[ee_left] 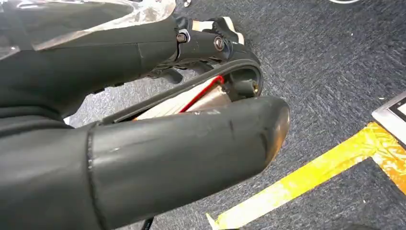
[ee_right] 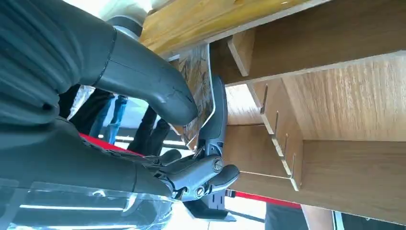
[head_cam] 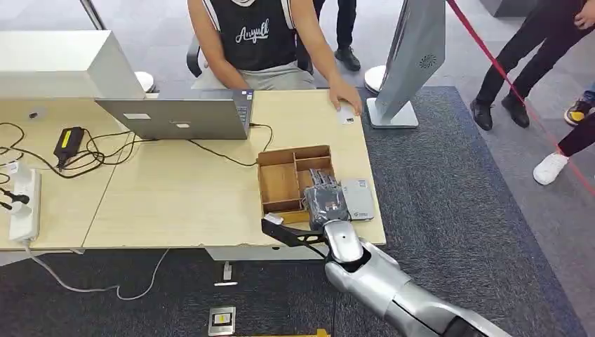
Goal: Pass the card to the sensor for recognition and then transmit it.
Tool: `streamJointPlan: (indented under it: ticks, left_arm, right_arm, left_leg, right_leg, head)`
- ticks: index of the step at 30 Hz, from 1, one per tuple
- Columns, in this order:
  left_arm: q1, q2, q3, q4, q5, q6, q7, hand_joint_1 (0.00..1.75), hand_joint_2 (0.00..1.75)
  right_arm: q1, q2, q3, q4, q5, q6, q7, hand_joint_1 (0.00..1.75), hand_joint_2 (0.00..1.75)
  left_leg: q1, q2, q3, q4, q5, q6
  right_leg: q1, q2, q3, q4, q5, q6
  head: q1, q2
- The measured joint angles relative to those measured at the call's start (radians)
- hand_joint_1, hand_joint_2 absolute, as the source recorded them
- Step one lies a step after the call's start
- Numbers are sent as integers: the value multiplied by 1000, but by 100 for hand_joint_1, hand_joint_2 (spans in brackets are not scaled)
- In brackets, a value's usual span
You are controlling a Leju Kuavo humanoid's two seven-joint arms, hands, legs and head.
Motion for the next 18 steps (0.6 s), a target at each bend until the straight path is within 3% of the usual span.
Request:
streamJointPlan:
  ticks: [8,13,18]
  left_arm:
    - [0,0,0,0,-3,1,-4,0,0]
    - [1,0,0,0,-5,1,-4,0,0]
    - [0,0,0,0,-18,0,-6,0,0]
  right_arm:
    - [-9,-3,-3,-29,22,-66,14,175,175]
    - [-20,-11,-9,-53,29,-68,22,175,175]
    - [-40,-29,-23,-102,72,-98,60,175,175]
  left_leg:
    - [0,0,0,0,0,0]
    - [0,0,0,0,0,0]
    - [0,0,0,0,0,0]
  right_leg:
    - [0,0,0,0,0,0]
    - [0,0,0,0,0,0]
    - [0,0,0,0,0,0]
  head:
    - [0,0]
    - [0,0]
    - [0,0]
